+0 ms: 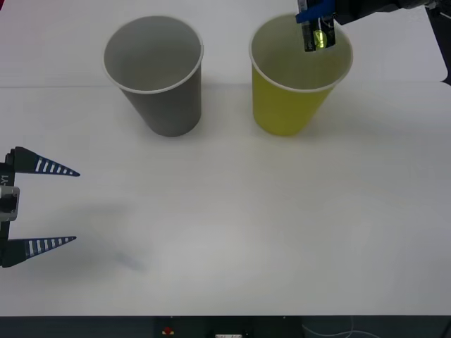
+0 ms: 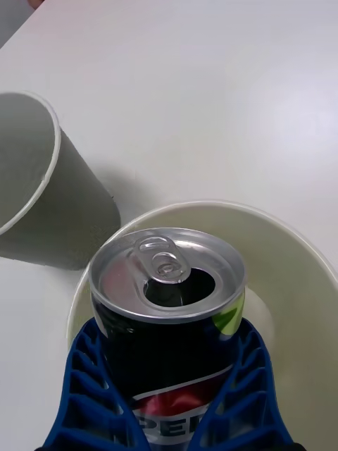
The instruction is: Put the can into the green bin and the plastic bottle into the gray bin
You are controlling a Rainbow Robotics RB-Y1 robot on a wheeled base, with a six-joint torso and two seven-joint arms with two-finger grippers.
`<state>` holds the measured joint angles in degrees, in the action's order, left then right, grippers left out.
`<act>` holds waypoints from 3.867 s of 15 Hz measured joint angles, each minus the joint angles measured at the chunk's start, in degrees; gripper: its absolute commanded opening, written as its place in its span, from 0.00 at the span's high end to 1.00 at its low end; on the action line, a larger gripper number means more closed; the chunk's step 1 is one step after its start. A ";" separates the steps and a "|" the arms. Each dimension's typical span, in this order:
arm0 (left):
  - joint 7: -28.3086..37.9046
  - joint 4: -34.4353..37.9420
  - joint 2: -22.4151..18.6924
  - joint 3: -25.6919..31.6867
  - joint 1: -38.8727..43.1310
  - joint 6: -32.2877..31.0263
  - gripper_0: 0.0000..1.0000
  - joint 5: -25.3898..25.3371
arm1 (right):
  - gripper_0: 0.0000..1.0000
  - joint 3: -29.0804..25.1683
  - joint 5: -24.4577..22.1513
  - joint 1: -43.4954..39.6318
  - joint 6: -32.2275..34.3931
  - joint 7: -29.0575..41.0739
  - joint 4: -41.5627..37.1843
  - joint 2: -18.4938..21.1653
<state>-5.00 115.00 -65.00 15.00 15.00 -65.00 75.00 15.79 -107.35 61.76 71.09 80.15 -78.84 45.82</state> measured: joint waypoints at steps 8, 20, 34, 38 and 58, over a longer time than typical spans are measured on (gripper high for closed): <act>0.00 0.00 0.00 0.00 0.00 0.00 0.00 0.00 | 0.00 1.00 0.56 0.76 -0.54 -7.15 1.68 -1.03; 0.00 0.00 0.00 0.00 0.00 0.00 0.00 0.00 | 0.00 -6.69 14.41 -9.69 -0.64 -14.98 -8.18 6.95; 0.00 0.00 0.00 0.00 0.00 0.00 0.00 0.00 | 0.00 -34.62 36.22 -57.56 -2.99 -36.95 -38.40 21.47; 0.00 0.00 0.00 0.00 0.00 0.00 0.00 0.00 | 0.00 -41.21 37.98 -65.97 2.14 -44.84 -39.46 22.33; 0.00 0.00 0.00 0.00 0.00 0.00 0.00 0.00 | 0.00 -44.87 36.80 -76.12 8.65 -66.26 -32.36 20.07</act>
<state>-5.00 115.00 -65.00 15.00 15.00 -65.00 75.00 -29.09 -70.56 -14.36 79.74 13.90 -111.20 65.88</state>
